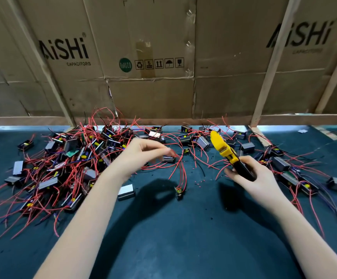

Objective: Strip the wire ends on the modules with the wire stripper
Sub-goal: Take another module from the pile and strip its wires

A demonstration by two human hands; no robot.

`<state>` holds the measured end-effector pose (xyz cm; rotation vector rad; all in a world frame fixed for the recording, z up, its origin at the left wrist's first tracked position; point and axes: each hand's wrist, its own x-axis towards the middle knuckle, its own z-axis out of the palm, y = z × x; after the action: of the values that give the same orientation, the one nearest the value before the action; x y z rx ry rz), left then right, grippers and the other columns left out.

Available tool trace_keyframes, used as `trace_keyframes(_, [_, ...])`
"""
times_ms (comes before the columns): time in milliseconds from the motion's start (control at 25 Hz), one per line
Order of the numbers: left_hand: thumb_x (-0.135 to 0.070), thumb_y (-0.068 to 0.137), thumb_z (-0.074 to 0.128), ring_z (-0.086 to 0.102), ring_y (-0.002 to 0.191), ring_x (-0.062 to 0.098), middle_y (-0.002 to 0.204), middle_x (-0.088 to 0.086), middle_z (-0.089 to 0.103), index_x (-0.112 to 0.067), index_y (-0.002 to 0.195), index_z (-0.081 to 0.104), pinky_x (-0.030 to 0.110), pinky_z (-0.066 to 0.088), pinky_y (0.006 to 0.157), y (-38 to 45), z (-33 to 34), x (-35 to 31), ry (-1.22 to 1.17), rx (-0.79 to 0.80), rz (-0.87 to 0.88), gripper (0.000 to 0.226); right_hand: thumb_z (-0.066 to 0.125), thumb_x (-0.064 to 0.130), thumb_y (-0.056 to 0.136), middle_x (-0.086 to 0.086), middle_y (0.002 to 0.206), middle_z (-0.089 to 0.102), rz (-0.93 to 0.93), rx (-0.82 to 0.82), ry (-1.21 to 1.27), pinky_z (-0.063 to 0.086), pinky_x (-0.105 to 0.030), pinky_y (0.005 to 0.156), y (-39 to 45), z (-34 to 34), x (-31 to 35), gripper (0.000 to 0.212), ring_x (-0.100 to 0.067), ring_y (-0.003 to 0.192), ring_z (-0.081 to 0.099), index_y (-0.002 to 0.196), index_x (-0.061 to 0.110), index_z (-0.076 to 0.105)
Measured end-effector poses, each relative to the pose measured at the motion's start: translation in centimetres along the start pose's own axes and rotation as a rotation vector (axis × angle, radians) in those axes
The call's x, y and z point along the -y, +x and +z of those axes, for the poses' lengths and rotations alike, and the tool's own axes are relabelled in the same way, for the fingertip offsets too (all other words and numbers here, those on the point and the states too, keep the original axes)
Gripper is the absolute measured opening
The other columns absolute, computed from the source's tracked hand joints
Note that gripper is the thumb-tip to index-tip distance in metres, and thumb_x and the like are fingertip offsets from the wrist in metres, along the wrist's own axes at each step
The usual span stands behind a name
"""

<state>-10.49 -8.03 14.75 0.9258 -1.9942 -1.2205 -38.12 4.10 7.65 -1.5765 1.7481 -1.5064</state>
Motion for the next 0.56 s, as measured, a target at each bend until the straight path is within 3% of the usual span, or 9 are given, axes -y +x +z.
trace_keyframes(120, [-0.021,0.092,0.061,0.065,0.074,0.011,0.092,0.006,0.075,-0.010,0.094,0.072,0.018,0.051,0.065,0.6,2.1,2.3,-0.279,0.082,-0.098,0.015,0.071,0.059,0.065,0.013,0.083,0.067,-0.005,-0.005,-0.011,0.040,-0.007,0.069,0.0,0.0,-0.2,0.031,0.001,0.075,0.058,0.087,0.039,0.062])
trace_keyframes(240, [-0.033,0.092,0.058,0.064,0.062,0.014,0.084,0.007,0.071,-0.011,0.093,0.063,0.022,0.049,0.056,1.4,3.6,3.5,-0.449,-0.055,-0.247,0.023,0.077,0.045,0.072,0.014,0.083,0.068,0.004,-0.014,-0.015,0.041,-0.007,0.070,0.1,0.0,-0.5,0.022,0.000,0.076,0.059,0.087,0.037,0.062])
trace_keyframes(320, [-0.027,0.091,0.061,0.064,0.065,0.015,0.088,0.007,0.072,-0.008,0.098,0.063,0.022,0.050,0.056,1.4,4.3,4.2,-0.425,-0.098,-0.249,0.020,0.078,0.039,0.074,0.015,0.082,0.067,0.005,-0.020,-0.018,0.040,-0.006,0.070,0.1,0.0,-0.5,0.020,0.001,0.075,0.058,0.086,0.035,0.063])
trace_keyframes(440, [-0.018,0.099,0.047,0.064,0.078,0.016,0.104,0.009,0.075,-0.008,0.108,0.067,0.021,0.047,0.060,0.6,5.3,4.6,-0.277,0.083,-0.187,0.024,0.079,0.036,0.075,0.019,0.080,0.066,-0.005,-0.027,-0.039,0.040,-0.005,0.069,0.0,0.0,-0.3,0.020,0.003,0.073,0.057,0.087,0.032,0.063])
trace_keyframes(560, [-0.019,0.103,0.029,0.064,0.065,0.017,0.100,0.012,0.076,-0.008,0.107,0.069,0.025,0.041,0.058,0.3,6.0,4.3,-0.249,0.245,-0.262,0.041,0.080,0.035,0.074,0.021,0.080,0.066,-0.003,-0.044,-0.058,0.039,-0.004,0.069,-0.2,0.0,0.0,0.022,0.005,0.074,0.058,0.088,0.031,0.063])
